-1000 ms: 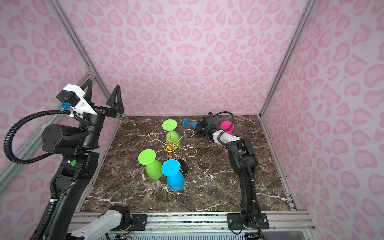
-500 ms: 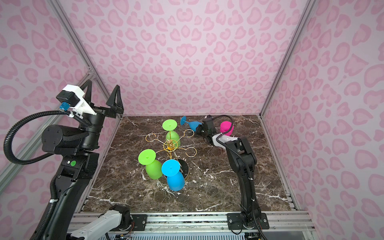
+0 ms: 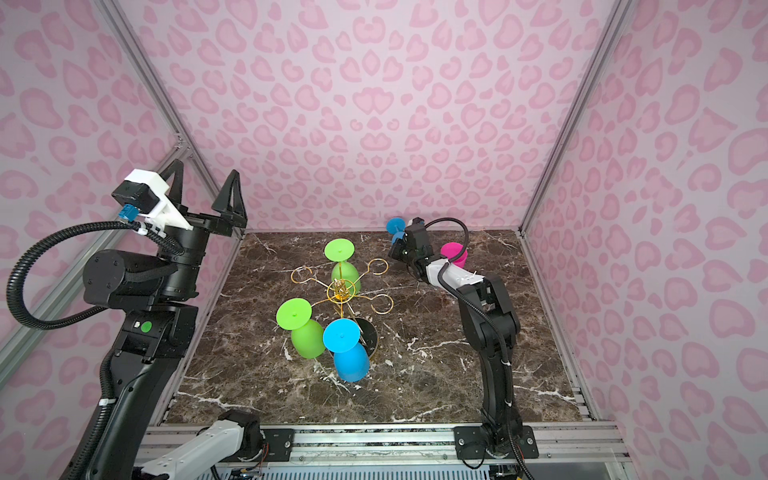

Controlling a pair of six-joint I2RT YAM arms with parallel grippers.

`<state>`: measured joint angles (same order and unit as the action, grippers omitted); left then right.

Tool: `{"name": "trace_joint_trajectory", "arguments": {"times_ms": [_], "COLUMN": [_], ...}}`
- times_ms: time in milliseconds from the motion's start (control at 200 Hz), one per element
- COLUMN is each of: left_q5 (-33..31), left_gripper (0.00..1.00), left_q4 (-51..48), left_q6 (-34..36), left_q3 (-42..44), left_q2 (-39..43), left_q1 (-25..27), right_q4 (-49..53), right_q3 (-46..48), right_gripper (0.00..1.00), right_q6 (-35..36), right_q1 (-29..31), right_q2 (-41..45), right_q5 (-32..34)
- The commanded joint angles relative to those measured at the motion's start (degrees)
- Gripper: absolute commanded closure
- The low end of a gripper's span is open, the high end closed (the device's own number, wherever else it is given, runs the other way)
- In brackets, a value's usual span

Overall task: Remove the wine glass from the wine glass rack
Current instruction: 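Lift the cyan glass with the right gripper and carry it toward the magenta glass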

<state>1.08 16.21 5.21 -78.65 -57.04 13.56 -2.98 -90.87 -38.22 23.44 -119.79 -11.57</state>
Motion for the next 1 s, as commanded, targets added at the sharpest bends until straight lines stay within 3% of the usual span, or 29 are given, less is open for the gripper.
{"name": "trace_joint_trajectory", "arguments": {"times_ms": [0, 430, 615, 995], "left_q5": [-0.21, 0.07, 0.22, 0.53], "left_gripper": [0.03, 0.03, 0.03, 0.03], "left_q4": [1.20, 1.37, 1.37, 1.37], "left_q6": [0.59, -0.20, -0.29, -0.64], "left_q3": [0.03, 0.15, 0.16, 0.05], "left_q2": [0.26, 0.17, -0.09, -0.44], "left_q1": [-0.01, -0.03, 0.04, 0.23], "right_q4": [13.24, 61.44, 82.19, 92.54], "right_q3": [-5.55, -36.37, -52.84, -52.65], "right_gripper": [1.00, 1.00, 1.00, 1.00], "right_q6": [7.45, 29.41, 34.66, 36.47], "right_q1": [0.93, 1.36, 4.80, 9.15], "right_q2": [0.91, -1.27, -8.54, -7.19], "right_q5": [1.65, 1.94, 8.84, 19.50]}}
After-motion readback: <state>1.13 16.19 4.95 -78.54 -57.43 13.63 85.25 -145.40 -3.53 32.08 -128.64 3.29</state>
